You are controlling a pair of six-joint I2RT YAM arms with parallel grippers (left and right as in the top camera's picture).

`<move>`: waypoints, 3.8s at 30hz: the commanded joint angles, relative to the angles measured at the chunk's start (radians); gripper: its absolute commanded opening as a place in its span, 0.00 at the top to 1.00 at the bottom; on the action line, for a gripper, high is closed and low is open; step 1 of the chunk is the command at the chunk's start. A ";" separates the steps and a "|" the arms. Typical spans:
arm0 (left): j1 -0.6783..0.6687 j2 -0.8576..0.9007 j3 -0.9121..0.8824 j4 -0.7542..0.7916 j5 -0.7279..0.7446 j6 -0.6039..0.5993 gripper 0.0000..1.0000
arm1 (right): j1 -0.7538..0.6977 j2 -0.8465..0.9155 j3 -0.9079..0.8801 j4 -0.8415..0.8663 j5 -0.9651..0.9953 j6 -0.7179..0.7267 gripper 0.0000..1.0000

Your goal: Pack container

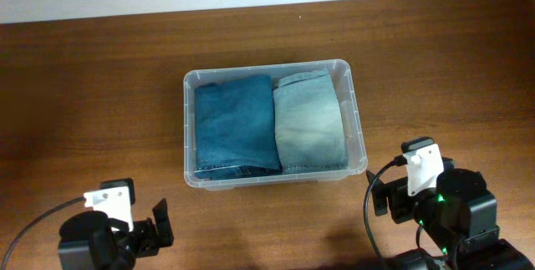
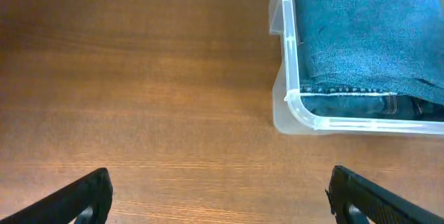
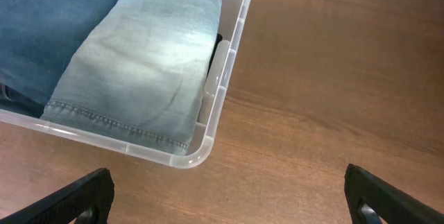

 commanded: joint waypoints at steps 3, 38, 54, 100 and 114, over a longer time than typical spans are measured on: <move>0.000 -0.002 0.000 -0.002 0.007 -0.013 0.01 | 0.007 0.001 -0.001 -0.002 0.016 0.008 0.02; 0.000 -0.001 0.000 -0.002 0.007 -0.013 0.01 | -0.185 -0.520 -0.877 0.943 -0.037 0.005 0.02; 0.000 -0.148 -0.266 0.232 0.064 0.000 0.01 | -0.185 -0.520 -0.877 0.943 -0.037 0.005 0.02; 0.008 -0.477 -0.879 1.107 0.007 0.028 0.01 | -0.185 -0.520 -0.877 0.943 -0.037 0.005 0.02; 0.008 -0.477 -0.879 1.107 0.007 0.028 0.01 | -0.185 -0.520 -0.877 0.943 -0.037 0.005 0.02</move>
